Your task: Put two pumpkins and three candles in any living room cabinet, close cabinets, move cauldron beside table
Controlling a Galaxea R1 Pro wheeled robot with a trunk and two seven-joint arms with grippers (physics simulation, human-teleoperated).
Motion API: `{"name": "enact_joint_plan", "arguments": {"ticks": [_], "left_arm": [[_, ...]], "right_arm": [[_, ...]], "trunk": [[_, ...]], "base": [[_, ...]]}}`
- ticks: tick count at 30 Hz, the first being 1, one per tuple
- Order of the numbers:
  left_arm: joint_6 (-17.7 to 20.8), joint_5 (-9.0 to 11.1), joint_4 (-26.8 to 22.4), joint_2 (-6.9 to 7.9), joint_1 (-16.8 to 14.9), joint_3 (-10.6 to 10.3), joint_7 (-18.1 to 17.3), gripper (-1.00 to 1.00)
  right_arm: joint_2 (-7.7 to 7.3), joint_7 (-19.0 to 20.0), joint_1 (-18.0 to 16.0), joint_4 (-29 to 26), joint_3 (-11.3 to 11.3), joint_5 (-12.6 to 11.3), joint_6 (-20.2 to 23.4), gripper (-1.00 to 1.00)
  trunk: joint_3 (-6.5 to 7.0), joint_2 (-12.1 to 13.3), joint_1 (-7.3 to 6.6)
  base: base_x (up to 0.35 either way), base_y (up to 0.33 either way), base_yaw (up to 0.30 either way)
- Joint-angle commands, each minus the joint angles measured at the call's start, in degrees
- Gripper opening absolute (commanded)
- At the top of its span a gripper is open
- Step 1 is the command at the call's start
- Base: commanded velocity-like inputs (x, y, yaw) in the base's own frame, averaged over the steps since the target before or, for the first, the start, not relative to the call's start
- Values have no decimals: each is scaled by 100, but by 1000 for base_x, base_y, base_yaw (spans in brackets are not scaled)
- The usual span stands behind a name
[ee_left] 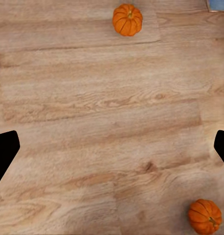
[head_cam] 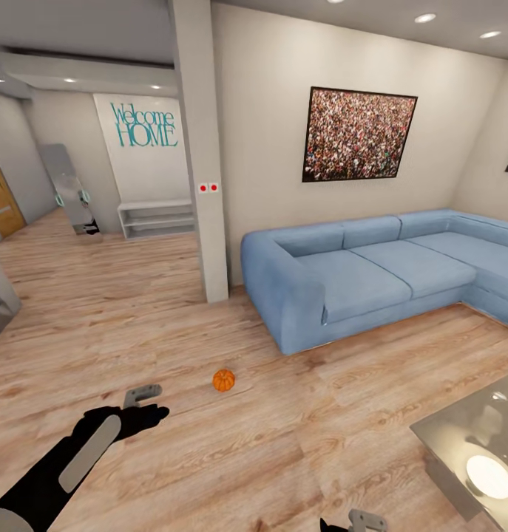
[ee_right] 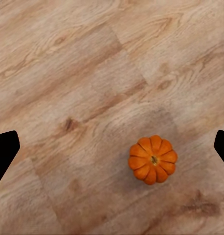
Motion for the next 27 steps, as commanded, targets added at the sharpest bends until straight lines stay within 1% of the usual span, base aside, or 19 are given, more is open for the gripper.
{"name": "enact_joint_plan", "arguments": {"ticks": [1,3,5,6,7,8,10,12,15,20,27], "left_arm": [[7,63,-19,7,-7,-7,53,100],[85,82,-26,11,-6,9,50,100],[399,142,-30,17,-6,33,49,100],[494,166,-31,18,-7,43,48,100],[670,214,-32,19,-8,84,48,100],[807,248,-32,20,-8,156,48,100],[961,283,-29,23,-9,370,48,100],[1032,301,-26,27,-9,581,48,100],[1073,319,-25,29,-9,707,48,100],[1144,320,-20,29,-9,764,48,100],[1159,323,24,31,-9,780,48,100]], "right_arm": [[-8,-35,-3,-10,46,-38,-20,100],[-6,-39,-3,-12,41,-40,-24,100],[-2,-43,-3,-13,37,-41,-26,100],[0,-43,-3,-13,37,-41,-26,100],[5,-44,-3,-14,36,-41,-27,100],[8,-44,-3,-14,39,-41,-27,100],[11,-45,-3,-14,42,-41,-30,100],[8,-45,-3,-14,48,-41,-44,100],[6,-45,-3,-14,51,-41,-136,100],[5,-39,-3,-14,58,-41,-300,100],[5,-44,-3,-14,55,-41,-321,100]], "trunk": [[-25,-46,23],[-61,-126,67],[-97,-206,111],[-115,-246,133],[-133,-286,155],[-151,-327,177],[-187,-407,221],[-222,-487,264],[-276,-607,330],[-366,-808,440],[-492,-1089,594]], "base": [[0,0,0],[0,0,0],[0,0,0],[0,0,0],[0,0,0],[0,0,0],[0,0,0],[0,0,0],[0,0,0],[0,0,0],[0,0,0]]}}
